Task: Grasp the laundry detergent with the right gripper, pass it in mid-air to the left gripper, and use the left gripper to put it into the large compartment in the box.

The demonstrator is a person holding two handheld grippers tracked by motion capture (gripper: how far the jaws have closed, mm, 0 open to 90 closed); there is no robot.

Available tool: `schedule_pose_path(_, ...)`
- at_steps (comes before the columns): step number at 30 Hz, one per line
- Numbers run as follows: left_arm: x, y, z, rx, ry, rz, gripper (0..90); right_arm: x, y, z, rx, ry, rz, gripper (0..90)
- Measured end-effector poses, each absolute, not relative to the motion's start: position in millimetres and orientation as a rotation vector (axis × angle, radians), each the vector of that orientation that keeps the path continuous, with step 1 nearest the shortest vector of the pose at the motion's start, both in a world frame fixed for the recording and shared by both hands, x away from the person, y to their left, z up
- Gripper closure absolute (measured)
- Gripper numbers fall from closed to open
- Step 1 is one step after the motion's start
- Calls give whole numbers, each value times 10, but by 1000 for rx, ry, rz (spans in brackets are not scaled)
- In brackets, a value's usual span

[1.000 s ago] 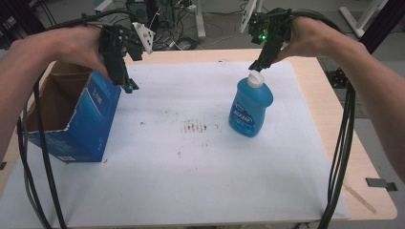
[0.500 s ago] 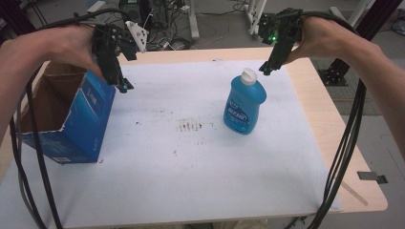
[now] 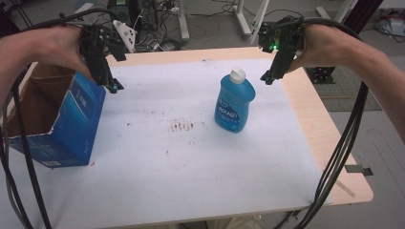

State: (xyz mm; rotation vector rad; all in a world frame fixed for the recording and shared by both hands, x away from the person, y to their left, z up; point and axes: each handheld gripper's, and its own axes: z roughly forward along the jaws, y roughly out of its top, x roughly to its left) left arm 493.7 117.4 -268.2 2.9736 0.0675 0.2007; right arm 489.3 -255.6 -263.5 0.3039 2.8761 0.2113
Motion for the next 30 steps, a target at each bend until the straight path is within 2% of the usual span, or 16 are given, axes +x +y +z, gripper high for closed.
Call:
schedule_pose_path(18, 4902, 1216, -2629, 2962, 76, 217, 102, 4465, -2681, -2847, 373, 2923, 197, 115)
schedule_pose_path(30, 4888, 1200, -2626, 2963, 75, 213, 102, 4357, -2715, -2901, 407, 2924, 224, 115)
